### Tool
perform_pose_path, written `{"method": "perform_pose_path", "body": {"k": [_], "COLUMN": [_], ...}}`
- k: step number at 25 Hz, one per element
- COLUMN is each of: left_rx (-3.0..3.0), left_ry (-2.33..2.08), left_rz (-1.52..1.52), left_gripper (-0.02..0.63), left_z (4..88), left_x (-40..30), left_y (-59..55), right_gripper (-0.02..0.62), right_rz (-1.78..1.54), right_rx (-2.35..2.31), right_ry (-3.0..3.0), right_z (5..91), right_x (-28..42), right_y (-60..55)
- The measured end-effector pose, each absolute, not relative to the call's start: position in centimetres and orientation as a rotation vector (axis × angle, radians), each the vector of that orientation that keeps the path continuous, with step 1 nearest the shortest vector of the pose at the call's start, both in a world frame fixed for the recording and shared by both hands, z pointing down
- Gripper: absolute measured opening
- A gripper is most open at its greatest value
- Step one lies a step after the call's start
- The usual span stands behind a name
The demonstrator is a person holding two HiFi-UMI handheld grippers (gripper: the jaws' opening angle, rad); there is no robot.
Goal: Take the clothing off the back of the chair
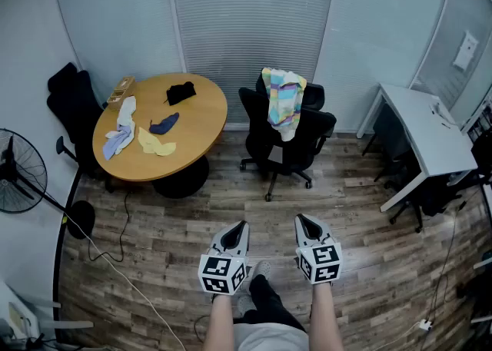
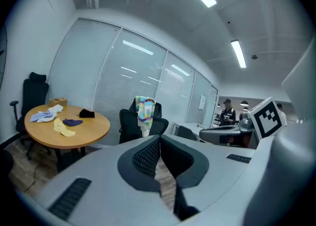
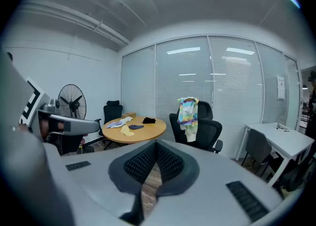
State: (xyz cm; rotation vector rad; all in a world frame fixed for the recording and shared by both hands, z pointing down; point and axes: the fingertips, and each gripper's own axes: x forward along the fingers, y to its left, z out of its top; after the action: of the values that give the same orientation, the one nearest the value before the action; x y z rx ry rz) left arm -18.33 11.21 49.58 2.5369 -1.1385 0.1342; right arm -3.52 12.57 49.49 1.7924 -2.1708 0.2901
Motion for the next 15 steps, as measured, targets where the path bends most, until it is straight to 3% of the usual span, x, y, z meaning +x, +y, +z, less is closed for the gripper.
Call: {"method": "perform_pose_path", "body": {"k": [15], "left_rx": [2.577], "left_ry": [-1.233], "left_rz": [0.187], "left_gripper": [0.029], "left_z": [48.8], "left_x": [-19.2], "left_y": [8.9], "right_gripper": [0.023], "right_rz": [0.386], "right_rx": [1.823], "right_ry": [-2.223], "right_z": [51.1], "right_x": [-0.4], "right_y": [12.2]}}
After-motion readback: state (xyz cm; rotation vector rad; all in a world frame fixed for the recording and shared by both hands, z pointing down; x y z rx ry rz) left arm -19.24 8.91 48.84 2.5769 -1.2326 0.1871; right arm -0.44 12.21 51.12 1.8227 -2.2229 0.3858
